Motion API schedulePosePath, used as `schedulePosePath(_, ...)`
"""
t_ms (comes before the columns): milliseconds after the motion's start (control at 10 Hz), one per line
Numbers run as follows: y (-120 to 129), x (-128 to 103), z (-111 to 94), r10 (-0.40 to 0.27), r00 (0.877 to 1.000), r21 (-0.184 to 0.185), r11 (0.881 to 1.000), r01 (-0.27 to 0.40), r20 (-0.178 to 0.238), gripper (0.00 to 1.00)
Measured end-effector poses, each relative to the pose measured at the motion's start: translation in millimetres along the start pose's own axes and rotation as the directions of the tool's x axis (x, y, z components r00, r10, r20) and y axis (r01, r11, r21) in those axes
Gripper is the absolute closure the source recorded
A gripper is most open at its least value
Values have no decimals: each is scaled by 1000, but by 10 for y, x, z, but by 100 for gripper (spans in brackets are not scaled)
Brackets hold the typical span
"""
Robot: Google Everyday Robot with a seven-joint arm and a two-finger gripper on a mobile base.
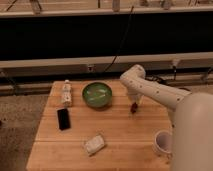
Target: Drag the pepper across the table
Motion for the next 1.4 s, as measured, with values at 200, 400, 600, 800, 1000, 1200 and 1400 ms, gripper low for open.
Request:
schedulePosePath(200, -19, -18, -11, -13, 1000, 2, 1000, 13, -2, 100)
schedulePosePath(400, -40, -34, -19, -26, 1000, 4, 1000, 26, -6, 100)
schedulePosePath(600, -60, -49, -32, -41, 999, 5, 999, 41, -9, 100)
schedulePosePath(800, -77, -60, -42, -52, 999, 6, 999, 52, -10, 100)
schedulePosePath(1000, -90, -97, -52, -67, 998, 7, 998, 67, -13, 100)
schedulePosePath(1200, -117, -125, -65, -81, 997, 12, 997, 82, -17, 94)
schedulePosePath(1400, -130, -154, -74, -94, 995, 12, 995, 94, -18, 94)
